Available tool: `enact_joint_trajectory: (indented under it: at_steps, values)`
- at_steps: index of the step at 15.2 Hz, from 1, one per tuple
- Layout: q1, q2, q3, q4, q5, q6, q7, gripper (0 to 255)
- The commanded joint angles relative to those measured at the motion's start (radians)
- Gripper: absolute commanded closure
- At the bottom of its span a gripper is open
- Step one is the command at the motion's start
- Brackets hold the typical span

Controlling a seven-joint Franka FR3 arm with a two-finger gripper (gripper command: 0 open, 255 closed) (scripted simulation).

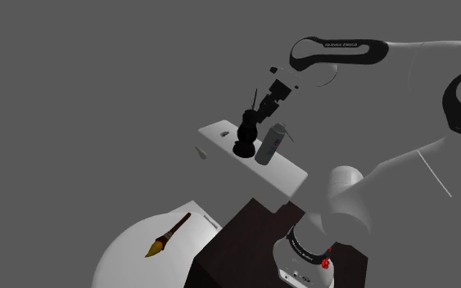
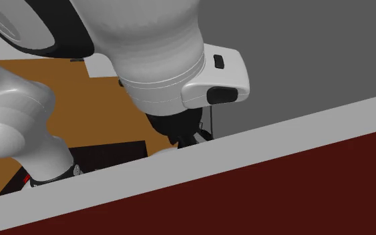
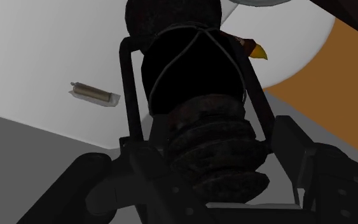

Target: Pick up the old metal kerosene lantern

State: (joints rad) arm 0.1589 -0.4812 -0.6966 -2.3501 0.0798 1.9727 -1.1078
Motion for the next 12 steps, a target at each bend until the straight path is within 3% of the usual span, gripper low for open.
enact_joint_trajectory:
  at_steps: [1,12]
  values:
    - [0.0,-0.004,0.005,0.021,-0.001,-0.023,0.007,255]
    - [0.001,-0.024,0.038,0.149,-0.004,-0.163,0.055,255]
